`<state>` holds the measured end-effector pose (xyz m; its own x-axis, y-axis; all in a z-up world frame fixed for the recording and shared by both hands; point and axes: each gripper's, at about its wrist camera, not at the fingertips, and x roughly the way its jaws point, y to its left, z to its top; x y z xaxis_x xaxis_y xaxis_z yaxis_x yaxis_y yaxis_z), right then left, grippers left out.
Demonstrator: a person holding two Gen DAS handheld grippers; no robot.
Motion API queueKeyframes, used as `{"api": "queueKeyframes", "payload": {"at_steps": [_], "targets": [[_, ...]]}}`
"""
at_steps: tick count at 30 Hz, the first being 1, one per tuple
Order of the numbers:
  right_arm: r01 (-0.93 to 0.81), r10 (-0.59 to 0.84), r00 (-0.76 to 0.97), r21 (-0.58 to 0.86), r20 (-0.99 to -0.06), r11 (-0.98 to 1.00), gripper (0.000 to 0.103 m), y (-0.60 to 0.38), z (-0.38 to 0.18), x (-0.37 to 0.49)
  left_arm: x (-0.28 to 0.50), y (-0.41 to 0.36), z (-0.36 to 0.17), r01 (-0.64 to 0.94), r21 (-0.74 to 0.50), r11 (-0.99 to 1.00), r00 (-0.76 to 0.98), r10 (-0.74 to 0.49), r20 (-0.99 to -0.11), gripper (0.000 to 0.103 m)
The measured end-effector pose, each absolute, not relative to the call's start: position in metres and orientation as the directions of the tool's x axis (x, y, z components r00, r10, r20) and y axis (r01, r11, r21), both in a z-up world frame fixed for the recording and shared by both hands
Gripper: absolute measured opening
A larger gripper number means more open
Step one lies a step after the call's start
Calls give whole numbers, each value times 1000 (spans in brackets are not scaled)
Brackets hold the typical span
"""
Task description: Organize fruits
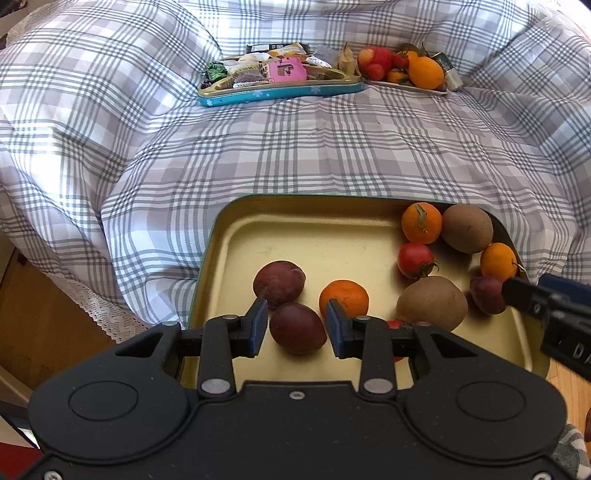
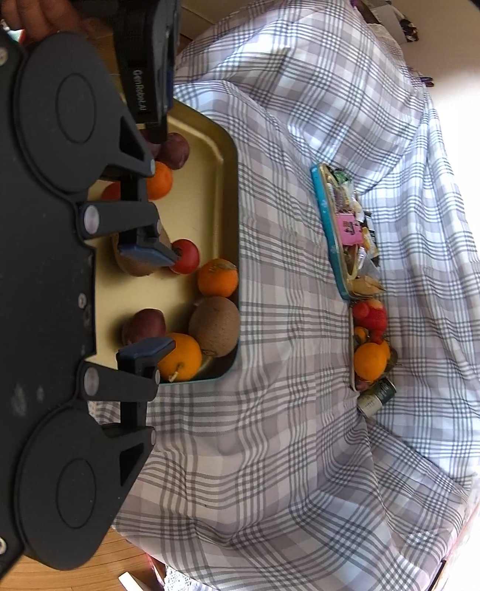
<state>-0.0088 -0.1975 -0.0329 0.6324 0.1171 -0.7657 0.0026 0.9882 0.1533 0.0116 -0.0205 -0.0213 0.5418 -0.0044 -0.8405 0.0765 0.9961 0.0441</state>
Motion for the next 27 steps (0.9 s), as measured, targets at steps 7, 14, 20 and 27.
{"api": "queueKeyframes", "payload": {"at_steps": [7,14,20,27], "targets": [[2,107,611,137,-784,991,48,-193,-37,-10,11,-19,-21,72,43,996,542,-3,-840,44],[22,94,599,134,-795,991,49,-194,-40,-10,7,-20,-21,76,50,996,545,0,-838,44],[25,94,580,133,-809,991,54,-193,-44,-10,5,-20,-21,73,48,996,541,1,-841,44],[18,99,572,133,-814,991,58,-190,-46,-10,6,-16,-22,58,37,998,534,0,-846,44]]}}
